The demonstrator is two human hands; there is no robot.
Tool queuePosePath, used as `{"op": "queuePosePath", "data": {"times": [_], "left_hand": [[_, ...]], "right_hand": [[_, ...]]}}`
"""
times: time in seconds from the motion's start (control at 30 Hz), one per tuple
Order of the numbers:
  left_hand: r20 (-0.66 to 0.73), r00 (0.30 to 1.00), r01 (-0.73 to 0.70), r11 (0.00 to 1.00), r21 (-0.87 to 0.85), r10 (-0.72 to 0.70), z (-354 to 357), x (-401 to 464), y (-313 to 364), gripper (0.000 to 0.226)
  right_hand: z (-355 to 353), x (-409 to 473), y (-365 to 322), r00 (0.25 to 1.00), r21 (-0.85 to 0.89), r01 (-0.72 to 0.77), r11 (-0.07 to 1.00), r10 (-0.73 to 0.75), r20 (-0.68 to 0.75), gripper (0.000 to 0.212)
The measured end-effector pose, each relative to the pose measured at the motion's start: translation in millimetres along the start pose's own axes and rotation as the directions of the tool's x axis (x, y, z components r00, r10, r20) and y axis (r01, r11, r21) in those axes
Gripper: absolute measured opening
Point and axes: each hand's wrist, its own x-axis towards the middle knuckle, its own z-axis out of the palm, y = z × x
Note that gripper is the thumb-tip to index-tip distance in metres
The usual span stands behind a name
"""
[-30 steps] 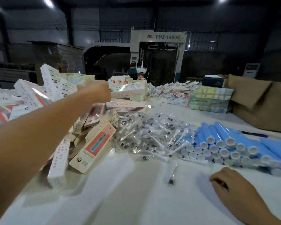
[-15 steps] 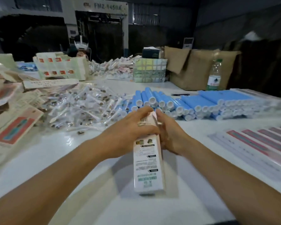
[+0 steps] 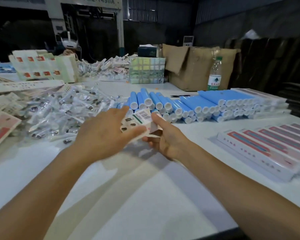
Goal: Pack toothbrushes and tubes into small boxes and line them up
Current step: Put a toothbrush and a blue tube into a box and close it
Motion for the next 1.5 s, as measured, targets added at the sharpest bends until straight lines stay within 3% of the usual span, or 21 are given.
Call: {"op": "queuePosePath", "data": {"times": [0.03,0.1,0.17,0.23,0.33,0.43,0.53,0.7,0.8,0.87,0.93,1.0,1.03,1.07,1.13,1.2,1.3,1.4,1.5], "left_hand": [[0.047,0.999,0.018,0.983,0.182,-0.027,6,-2,4,0.106],[0.054,0.997,0.037,0.942,0.333,-0.058,19,-2,7,0.107],[0.031,0.997,0.063,0.955,0.288,-0.075,27,1,4,0.086],[0.023,0.997,0.064,0.969,0.24,-0.071,31,-2,-3,0.071],[-0.013,1.0,0.014,0.963,0.269,-0.011,39,-10,-12,0.061],[-0.051,0.998,-0.022,0.97,0.242,0.036,45,-10,-16,0.06],[-0.05,0.996,-0.058,0.974,0.221,0.071,50,-8,-13,0.061],[-0.075,0.99,-0.102,0.969,0.224,0.121,56,-4,-15,0.061],[-0.084,0.984,-0.136,0.964,0.226,0.159,55,-4,-20,0.057],[-0.087,0.983,-0.142,0.965,0.22,0.164,56,-4,-23,0.058],[-0.083,0.983,-0.143,0.965,0.219,0.164,56,-3,-24,0.061],[-0.084,0.984,-0.134,0.967,0.218,0.156,57,-2,-26,0.064],[-0.088,0.985,-0.126,0.969,0.213,0.148,58,-2,-26,0.065],[-0.094,0.986,-0.118,0.971,0.207,0.14,57,-2,-27,0.065],[-0.107,0.987,-0.098,0.974,0.204,0.122,56,-2,-28,0.064],[-0.124,0.986,-0.088,0.975,0.203,0.114,55,-3,-27,0.063],[-0.139,0.985,-0.079,0.981,0.179,0.105,52,-3,-22,0.06],[-0.166,0.983,-0.057,0.986,0.154,0.083,48,-4,-16,0.061],[-0.167,0.982,-0.06,0.984,0.165,0.088,47,-7,-11,0.066]], "right_hand": [[3,-2,2,0.999,0.0,-0.004,1.0,0.004,0.05,0.036],[4,-5,5,0.991,-0.028,-0.021,0.999,0.025,0.128,0.041],[5,-9,3,0.994,-0.116,0.005,0.993,0.008,0.112,0.04],[4,-12,-4,0.988,-0.331,0.12,0.936,-0.146,-0.056,0.034],[1,-9,-28,0.832,-0.607,0.315,0.73,-0.52,-0.193,0.016],[9,13,-67,0.719,-0.82,0.356,0.448,-0.692,-0.065,0.015],[28,49,-102,0.745,-0.932,0.247,0.266,-0.667,0.007,0.014],[51,113,-114,0.894,-0.999,-0.042,-0.011,-0.447,-0.033,0.032],[57,132,-111,0.911,-0.98,-0.112,-0.165,-0.411,-0.035,0.026],[59,135,-112,0.91,-0.98,-0.11,-0.166,-0.412,-0.033,0.028],[60,132,-114,0.904,-0.991,-0.094,-0.098,-0.425,-0.043,0.029],[60,121,-115,0.881,-0.985,-0.002,0.17,-0.466,-0.082,0.014],[58,113,-115,0.873,-0.94,0.078,0.333,-0.479,-0.097,0.022],[54,102,-114,0.87,-0.867,0.143,0.478,-0.477,-0.12,0.053],[44,74,-106,0.873,-0.722,0.272,0.637,-0.478,-0.093,0.093],[28,43,-93,0.854,-0.594,0.38,0.709,-0.515,-0.068,0.103],[6,6,-74,0.798,-0.411,0.49,0.769,-0.586,-0.144,0.107],[-9,-9,-54,0.771,-0.296,0.527,0.797,-0.594,-0.229,0.101],[-15,-11,-35,0.789,-0.218,0.512,0.831,-0.555,-0.264,0.087]]}}
